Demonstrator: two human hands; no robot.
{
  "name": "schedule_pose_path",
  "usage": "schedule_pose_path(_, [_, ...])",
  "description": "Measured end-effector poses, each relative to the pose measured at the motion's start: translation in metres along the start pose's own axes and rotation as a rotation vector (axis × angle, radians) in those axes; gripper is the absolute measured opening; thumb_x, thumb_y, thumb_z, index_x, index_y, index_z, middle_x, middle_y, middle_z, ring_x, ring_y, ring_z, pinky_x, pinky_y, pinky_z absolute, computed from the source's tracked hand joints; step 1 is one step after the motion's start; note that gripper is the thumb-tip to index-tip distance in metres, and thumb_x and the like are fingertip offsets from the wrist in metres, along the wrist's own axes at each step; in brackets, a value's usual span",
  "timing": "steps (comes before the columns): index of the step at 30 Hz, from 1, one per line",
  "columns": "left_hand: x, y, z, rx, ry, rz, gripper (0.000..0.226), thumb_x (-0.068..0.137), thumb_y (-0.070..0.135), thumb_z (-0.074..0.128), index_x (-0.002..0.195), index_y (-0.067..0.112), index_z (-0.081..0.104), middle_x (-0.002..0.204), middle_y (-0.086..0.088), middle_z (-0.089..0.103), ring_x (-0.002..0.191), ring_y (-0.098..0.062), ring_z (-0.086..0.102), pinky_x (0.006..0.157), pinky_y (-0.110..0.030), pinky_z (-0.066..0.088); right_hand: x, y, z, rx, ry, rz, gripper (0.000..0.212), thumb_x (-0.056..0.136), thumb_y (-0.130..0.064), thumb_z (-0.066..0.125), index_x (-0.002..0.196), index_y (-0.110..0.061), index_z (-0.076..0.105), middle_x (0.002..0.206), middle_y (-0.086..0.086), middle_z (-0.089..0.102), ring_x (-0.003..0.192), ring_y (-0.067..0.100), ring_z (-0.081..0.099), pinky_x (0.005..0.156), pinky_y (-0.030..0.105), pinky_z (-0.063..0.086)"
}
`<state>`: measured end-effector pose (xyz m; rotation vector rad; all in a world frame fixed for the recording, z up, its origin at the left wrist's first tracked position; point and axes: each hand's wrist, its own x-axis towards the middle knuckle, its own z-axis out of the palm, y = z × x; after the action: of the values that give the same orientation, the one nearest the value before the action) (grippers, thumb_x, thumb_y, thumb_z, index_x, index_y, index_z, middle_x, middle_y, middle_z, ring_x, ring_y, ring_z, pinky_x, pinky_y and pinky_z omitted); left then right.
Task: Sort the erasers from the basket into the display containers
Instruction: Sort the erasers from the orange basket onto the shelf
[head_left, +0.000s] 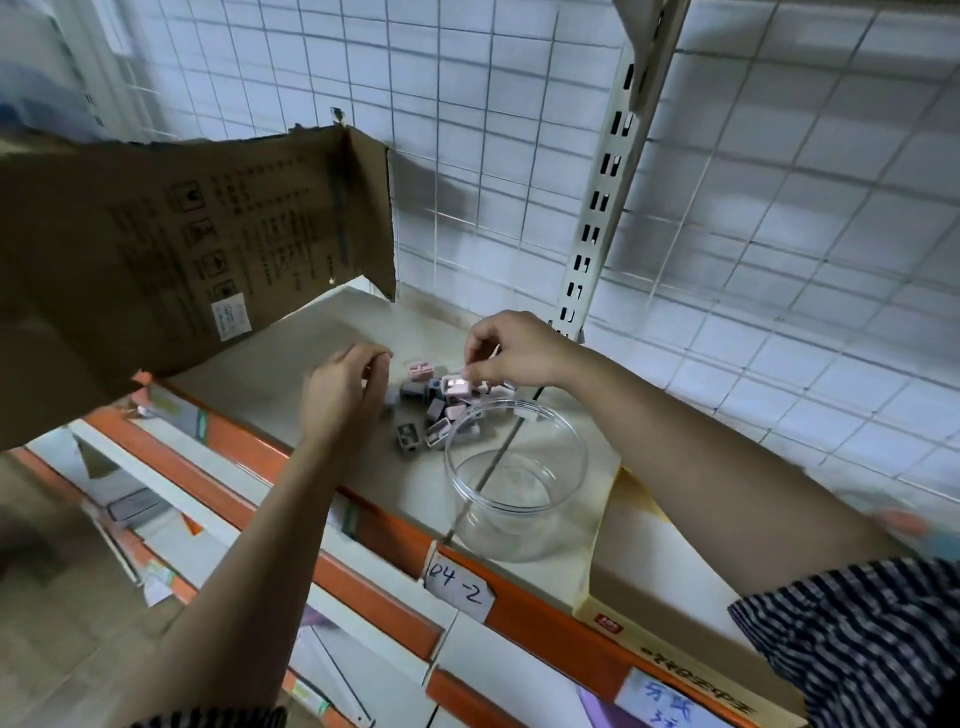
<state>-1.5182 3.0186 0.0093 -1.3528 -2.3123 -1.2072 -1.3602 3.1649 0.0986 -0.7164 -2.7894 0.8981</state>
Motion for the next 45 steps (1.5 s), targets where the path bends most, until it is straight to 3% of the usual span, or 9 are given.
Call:
schedule_pose_path(3, [0.000,0.001,-0.003,-0.026,0.040,0.002,0.026,0.094,0.025,0.046,0.099,0.014,0.068,0.100,-0.005,0.071,0.089,-0.028,0.063,0.073,-0.034,0.046,-0.015,0.003,-0.012,0.053,0.106,0.011,0.006,0.084,-0.017,0.073,0.083,-0.016,0.068,0.081,-0.001,0.070,0.069,0.009,0.067,0.058,0.011,0.044])
schedule_pose_path(7, [0.003,0.036,-0.016,-0.149,0.086,0.044,0.028,0.097,0.023,0.044,0.105,0.012,0.068,0.098,-0.004,0.071,0.089,-0.020,0.063,0.074,-0.030,0.046,-0.052,0.013,-0.043,0.206,0.294,0.088,0.002,0.086,-0.016,0.069,0.084,-0.015,0.068,0.081,0.006,0.072,0.068,0.013,0.068,0.056,0.022,0.048])
schedule_pose_path(14, [0.015,0.151,-0.007,-0.108,-0.121,0.281,0.027,0.090,0.035,0.039,0.096,0.024,0.063,0.095,0.000,0.066,0.083,-0.025,0.066,0.080,-0.045,0.051,-0.161,0.044,-0.083,0.168,0.552,0.273,0.004,0.084,-0.018,0.069,0.081,-0.020,0.068,0.074,-0.004,0.068,0.073,0.020,0.067,0.064,0.033,0.051])
schedule_pose_path(21, [-0.034,0.282,0.027,-0.130,-0.195,0.497,0.033,0.092,0.033,0.037,0.105,0.018,0.063,0.097,-0.002,0.065,0.088,-0.027,0.065,0.081,-0.045,0.048,-0.283,0.082,-0.101,0.032,0.804,0.412,0.003,0.084,-0.020,0.069,0.082,-0.021,0.070,0.076,-0.008,0.067,0.067,0.003,0.059,0.061,0.014,0.044])
schedule_pose_path(27, [-0.101,0.395,0.074,-0.199,-0.331,0.643,0.036,0.092,0.037,0.038,0.110,0.019,0.063,0.100,-0.001,0.067,0.094,-0.027,0.064,0.082,-0.040,0.041,-0.395,0.120,-0.116,-0.066,0.918,0.520,0.008,0.085,-0.021,0.069,0.080,-0.028,0.069,0.071,-0.019,0.064,0.064,-0.007,0.058,0.063,0.010,0.043])
schedule_pose_path(32, [-0.146,0.478,0.103,-0.246,-0.452,0.726,0.041,0.090,0.041,0.036,0.114,0.020,0.061,0.106,0.000,0.067,0.097,-0.023,0.064,0.086,-0.040,0.042,-0.488,0.154,-0.138,-0.118,1.068,0.566,0.005,0.085,-0.019,0.070,0.085,-0.022,0.073,0.072,-0.013,0.066,0.068,0.001,0.060,0.067,0.013,0.045])
schedule_pose_path(36, [-0.177,0.526,0.121,-0.276,-0.505,0.742,0.039,0.090,0.041,0.037,0.112,0.021,0.062,0.106,0.000,0.067,0.095,-0.024,0.064,0.086,-0.042,0.046,-0.546,0.180,-0.153,-0.178,1.051,0.606,0.006,0.085,-0.014,0.069,0.085,-0.015,0.075,0.074,-0.004,0.069,0.069,0.004,0.061,0.067,0.014,0.044])
schedule_pose_path(39, [-0.196,0.549,0.136,-0.276,-0.536,0.735,0.039,0.089,0.041,0.038,0.110,0.021,0.064,0.103,-0.002,0.068,0.095,-0.025,0.065,0.085,-0.044,0.048,-0.582,0.203,-0.165,-0.208,0.975,0.655,0.007,0.085,-0.012,0.068,0.085,-0.013,0.075,0.077,-0.002,0.069,0.069,0.001,0.057,0.063,0.001,0.038])
schedule_pose_path(45, [-0.220,0.575,0.152,-0.239,-0.568,0.712,0.040,0.091,0.042,0.038,0.112,0.020,0.064,0.107,-0.002,0.069,0.097,-0.024,0.065,0.087,-0.045,0.048,-0.618,0.260,-0.199,-0.352,0.558,0.807,0.019,0.090,-0.009,0.061,0.101,-0.013,0.075,0.101,-0.001,0.070,0.094,0.012,0.060,0.078,0.012,0.036])
